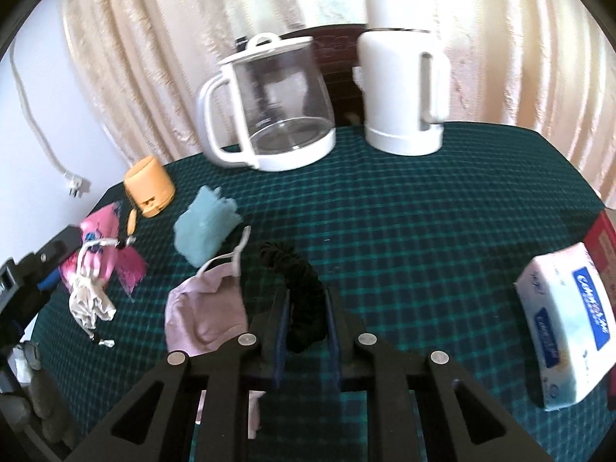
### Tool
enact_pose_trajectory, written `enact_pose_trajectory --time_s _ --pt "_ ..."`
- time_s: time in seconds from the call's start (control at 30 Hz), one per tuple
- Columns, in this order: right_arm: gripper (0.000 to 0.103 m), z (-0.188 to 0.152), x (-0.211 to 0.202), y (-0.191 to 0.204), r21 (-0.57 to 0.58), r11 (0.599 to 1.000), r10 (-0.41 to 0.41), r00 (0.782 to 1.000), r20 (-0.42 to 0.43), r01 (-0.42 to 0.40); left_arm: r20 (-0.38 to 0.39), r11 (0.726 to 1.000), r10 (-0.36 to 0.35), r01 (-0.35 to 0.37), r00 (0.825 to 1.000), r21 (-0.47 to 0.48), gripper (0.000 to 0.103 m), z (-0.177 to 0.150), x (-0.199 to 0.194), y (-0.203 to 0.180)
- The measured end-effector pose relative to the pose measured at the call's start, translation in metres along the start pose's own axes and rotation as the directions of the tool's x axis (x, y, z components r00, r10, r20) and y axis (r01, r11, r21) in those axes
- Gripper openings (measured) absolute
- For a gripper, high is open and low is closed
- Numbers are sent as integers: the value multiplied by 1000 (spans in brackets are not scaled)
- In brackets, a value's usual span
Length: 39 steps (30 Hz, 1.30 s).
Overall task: Organize soft objects
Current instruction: 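Grasp the black hair tie with the right gripper, then carry the black hair tie into the tin box while the left holds the pink pouch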
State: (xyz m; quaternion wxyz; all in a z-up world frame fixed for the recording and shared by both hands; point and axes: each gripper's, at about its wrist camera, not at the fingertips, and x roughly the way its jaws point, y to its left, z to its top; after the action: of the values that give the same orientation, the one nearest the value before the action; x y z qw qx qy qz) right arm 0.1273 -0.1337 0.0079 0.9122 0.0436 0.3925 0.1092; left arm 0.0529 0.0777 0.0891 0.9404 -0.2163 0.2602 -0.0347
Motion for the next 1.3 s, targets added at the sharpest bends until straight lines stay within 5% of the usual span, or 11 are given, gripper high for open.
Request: enact_pose_trajectory --time_s 0.53,1.3 --pt "19 19 -64 -89 162 980 -137 982 133 115 -33 999 32 -31 999 33 57 -8 18 -9" --pt "19 -20 -115 -245 489 834 -357 926 122 257 -42 988 18 -12 999 153 57 -12 21 -79"
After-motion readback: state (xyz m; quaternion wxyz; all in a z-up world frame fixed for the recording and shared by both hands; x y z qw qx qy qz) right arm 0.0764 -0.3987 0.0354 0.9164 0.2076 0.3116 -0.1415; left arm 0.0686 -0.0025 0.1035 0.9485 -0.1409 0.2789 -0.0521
